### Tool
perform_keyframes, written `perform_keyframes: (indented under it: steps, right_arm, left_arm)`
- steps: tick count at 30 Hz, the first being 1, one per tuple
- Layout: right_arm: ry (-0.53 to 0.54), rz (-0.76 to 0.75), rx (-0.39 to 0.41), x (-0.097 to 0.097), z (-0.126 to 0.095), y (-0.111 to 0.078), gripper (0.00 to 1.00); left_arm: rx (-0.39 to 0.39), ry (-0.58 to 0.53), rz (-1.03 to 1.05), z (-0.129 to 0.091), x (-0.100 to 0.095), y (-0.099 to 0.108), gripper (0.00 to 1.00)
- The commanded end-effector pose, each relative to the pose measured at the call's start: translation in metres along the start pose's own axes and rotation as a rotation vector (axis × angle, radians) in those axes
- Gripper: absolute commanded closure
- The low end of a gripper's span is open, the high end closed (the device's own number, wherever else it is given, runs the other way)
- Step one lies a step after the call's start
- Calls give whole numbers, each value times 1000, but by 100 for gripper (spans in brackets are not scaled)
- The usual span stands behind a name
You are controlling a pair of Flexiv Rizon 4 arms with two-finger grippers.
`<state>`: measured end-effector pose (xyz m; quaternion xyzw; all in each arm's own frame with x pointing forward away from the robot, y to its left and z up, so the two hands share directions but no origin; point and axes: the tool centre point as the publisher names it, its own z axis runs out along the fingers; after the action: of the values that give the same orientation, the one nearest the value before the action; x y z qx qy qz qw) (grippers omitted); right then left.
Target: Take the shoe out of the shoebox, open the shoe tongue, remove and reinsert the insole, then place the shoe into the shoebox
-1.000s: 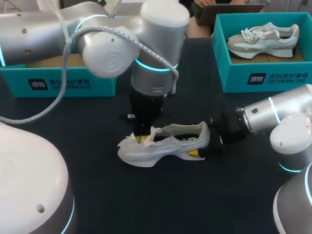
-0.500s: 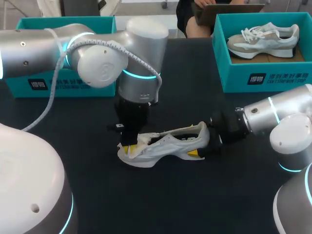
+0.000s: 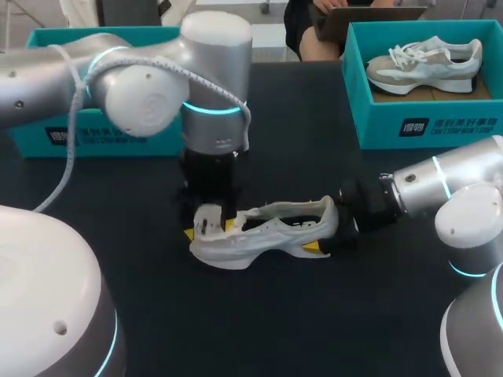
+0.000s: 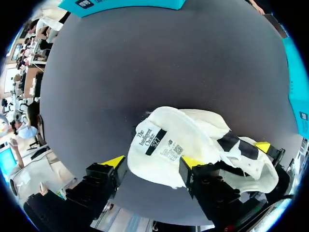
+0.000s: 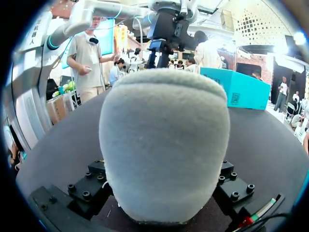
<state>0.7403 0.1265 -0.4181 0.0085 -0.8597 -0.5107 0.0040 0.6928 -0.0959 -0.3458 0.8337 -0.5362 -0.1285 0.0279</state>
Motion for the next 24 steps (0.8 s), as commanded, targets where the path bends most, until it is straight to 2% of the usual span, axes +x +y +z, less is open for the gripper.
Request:
perform_keyframes:
  steps: [1, 6, 11, 13, 14, 19, 22, 24]
  right_arm:
    - [-1, 1, 3, -2, 5, -5, 100]
    - [-1, 1, 3, -2, 5, -5, 100]
    - [-1, 1, 3, -2, 5, -5, 100]
    - [-1, 1, 3, -2, 5, -5, 100]
    - [-1, 1, 3, -2, 5, -5, 100]
    - [-1, 1, 3, -2, 5, -5, 100]
    - [-1, 1, 3, -2, 5, -5, 100]
    - [-1, 1, 3, -2, 5, -5, 100]
  left_arm:
    - [82, 107, -54, -35, -16, 15, 0]
    - [124, 186, 10, -66, -9, 18, 0]
    - [155, 281, 253, -108, 5, 30, 0]
    - [169, 288, 390, -120, 11, 35, 0]
    - [189, 301, 533, -129, 15, 40, 0]
    - [200, 280, 941, -157, 29, 58, 0]
    - [177, 264, 1185, -173, 34, 70, 0]
    - [130, 236, 1364, -180, 38, 77, 0]
